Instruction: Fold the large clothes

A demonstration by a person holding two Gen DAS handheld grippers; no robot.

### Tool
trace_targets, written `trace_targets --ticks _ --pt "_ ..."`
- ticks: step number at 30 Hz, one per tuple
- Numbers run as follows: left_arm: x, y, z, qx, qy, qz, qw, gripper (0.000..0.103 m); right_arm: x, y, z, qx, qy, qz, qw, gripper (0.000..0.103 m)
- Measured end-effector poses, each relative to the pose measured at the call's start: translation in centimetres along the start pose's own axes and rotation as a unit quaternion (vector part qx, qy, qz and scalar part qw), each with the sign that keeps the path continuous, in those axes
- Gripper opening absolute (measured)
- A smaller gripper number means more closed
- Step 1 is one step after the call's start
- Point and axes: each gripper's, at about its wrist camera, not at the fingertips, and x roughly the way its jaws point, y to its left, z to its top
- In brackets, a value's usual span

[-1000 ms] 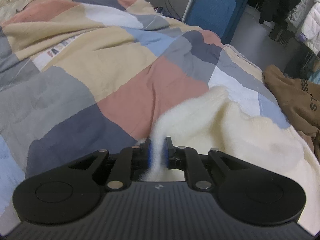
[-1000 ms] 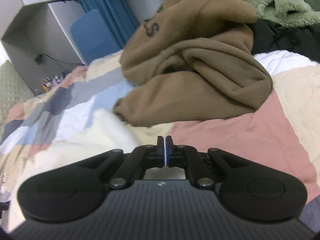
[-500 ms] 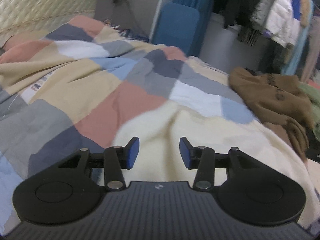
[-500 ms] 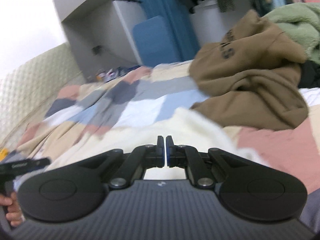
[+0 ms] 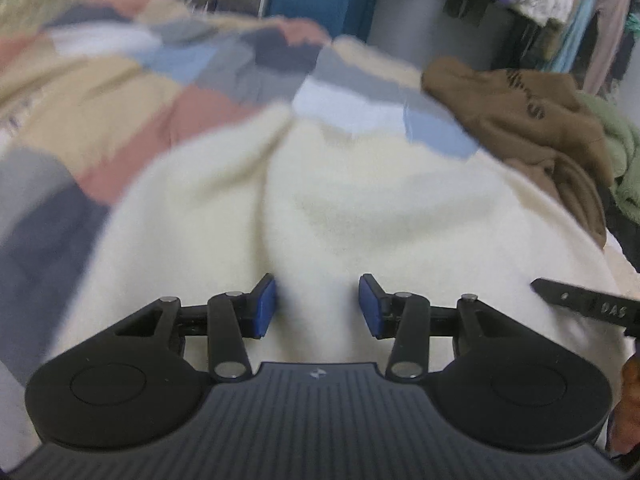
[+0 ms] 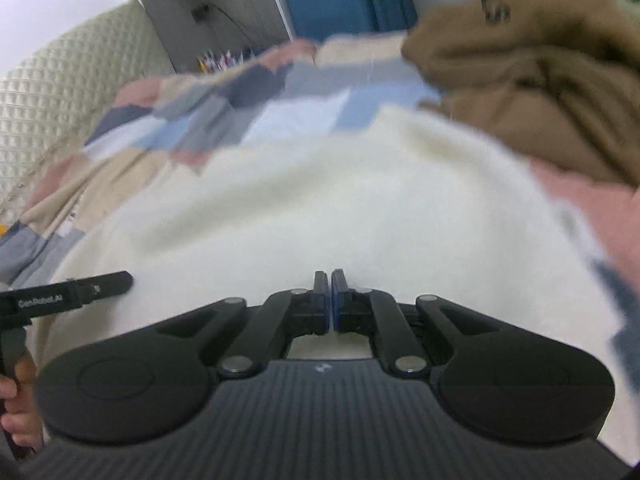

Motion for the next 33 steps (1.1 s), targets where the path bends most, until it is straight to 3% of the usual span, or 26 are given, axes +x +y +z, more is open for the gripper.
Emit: trace_targets --ticks 6,12,16,18,20,22,26,29,33 --pt "0.3 0.1 -0.4 -0.008 0.002 0.000 1.0000 0.050 1.2 -0.9 -0.5 0.036 0.007 0.006 0.999 0.002" --pt "-2.6 0.6 -1.0 -0.039 0.007 -0.030 0.9988 0.053 -1.8 0.4 -1.0 0.044 0.009 0.010 0.999 0.006" --pt "-5.6 0.2 -1.6 -0.067 -0.001 -0.063 0.9958 0.054 -4.8 1.1 -2.5 0.113 0.026 0.102 0.988 0.008" --pt "-7.2 -0.2 -1.9 -0.071 -0.010 -0.070 0.9950 0.055 -5.8 1.7 -3.6 0.142 0.046 0.148 0.978 0.019" --pt "-8.9 -0.4 -2.3 -0.075 -0.019 -0.086 0.9932 0.055 -6.9 2.5 -4.9 0.158 0.059 0.174 0.970 0.064" --pt "-10.6 -0.2 -2.8 -0.089 -0.029 -0.105 0.9901 0.055 -7.8 2.8 -5.8 0.181 0.062 0.200 0.961 0.081" --pt "-13.0 0.7 -4.5 -0.127 -0.037 -0.133 0.9822 0.061 -7.8 2.7 -7.4 0.231 0.097 0.228 0.941 0.083" --pt "-13.3 1.3 -5.7 -0.160 -0.021 -0.156 0.9745 0.062 -7.1 1.8 -8.9 0.294 0.118 0.210 0.925 0.084" --pt "-12.3 2.1 -6.6 -0.222 0.020 -0.208 0.9524 0.066 -7.3 -0.1 -10.6 0.365 0.067 0.172 0.912 0.084"
